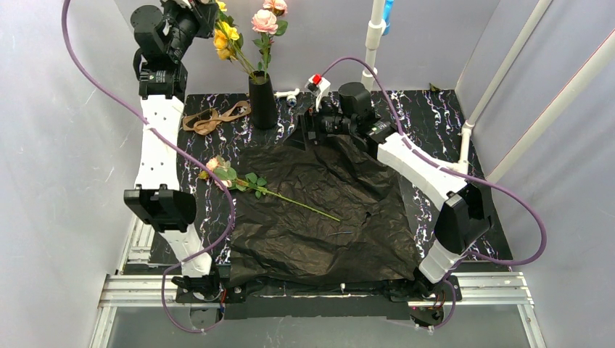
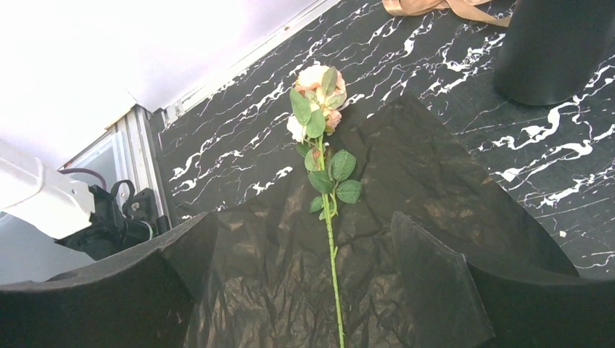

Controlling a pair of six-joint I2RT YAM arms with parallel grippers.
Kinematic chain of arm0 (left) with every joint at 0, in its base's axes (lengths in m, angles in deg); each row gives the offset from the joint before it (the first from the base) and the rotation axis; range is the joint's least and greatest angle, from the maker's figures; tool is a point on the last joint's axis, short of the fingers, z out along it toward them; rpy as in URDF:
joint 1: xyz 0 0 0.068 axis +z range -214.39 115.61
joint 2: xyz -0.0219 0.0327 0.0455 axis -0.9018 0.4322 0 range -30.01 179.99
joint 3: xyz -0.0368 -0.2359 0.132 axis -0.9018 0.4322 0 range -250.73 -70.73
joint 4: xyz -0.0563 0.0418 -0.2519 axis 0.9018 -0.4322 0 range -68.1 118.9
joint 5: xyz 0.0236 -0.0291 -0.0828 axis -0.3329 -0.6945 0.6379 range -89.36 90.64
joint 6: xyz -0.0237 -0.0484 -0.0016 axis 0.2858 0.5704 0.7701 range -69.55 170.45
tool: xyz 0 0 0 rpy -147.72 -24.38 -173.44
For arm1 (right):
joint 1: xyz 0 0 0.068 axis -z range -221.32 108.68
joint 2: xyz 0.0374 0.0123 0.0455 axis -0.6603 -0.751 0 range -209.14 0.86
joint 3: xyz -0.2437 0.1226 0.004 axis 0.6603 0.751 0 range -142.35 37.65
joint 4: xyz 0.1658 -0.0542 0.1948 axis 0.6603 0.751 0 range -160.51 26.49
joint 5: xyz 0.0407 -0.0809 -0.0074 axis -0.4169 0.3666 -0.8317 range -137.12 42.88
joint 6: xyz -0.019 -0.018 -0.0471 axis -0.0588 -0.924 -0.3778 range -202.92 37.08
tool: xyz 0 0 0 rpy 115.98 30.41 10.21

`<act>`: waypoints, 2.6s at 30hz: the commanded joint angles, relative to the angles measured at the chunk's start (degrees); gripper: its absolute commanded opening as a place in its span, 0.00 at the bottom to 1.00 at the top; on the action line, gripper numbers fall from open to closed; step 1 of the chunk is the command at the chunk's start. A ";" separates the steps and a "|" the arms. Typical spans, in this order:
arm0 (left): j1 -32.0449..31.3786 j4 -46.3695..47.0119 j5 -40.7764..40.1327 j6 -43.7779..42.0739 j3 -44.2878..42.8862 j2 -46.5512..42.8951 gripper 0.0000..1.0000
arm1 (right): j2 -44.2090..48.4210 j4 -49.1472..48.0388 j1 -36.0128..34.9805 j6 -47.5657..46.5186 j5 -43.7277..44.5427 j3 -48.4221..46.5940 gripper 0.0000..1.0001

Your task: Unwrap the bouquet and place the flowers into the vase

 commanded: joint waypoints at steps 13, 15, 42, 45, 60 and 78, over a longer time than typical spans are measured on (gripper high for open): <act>-0.36 3.61 0.31 0.22 -0.83 6.67 0.00 | -1.82 1.80 3.91 -0.91 -3.70 -3.01 0.98; -0.66 3.48 2.07 -0.13 -0.74 8.00 0.00 | -2.45 2.74 3.99 -1.51 -3.88 -3.23 0.98; 0.34 -8.08 2.47 1.95 4.26 2.77 0.98 | -9.98 27.95 0.77 -21.47 0.28 -10.59 0.93; 9.86 -10.99 4.09 8.49 14.77 -9.95 0.98 | -11.94 33.93 -4.92 -27.34 6.13 -11.65 0.92; 21.29 -30.44 12.96 3.91 41.80 -38.02 1.00 | -30.10 36.47 -16.84 -28.82 16.01 -22.57 0.68; 21.30 -31.82 15.52 3.51 46.53 -41.31 1.00 | -35.56 32.39 -19.02 -28.63 27.86 -22.65 0.22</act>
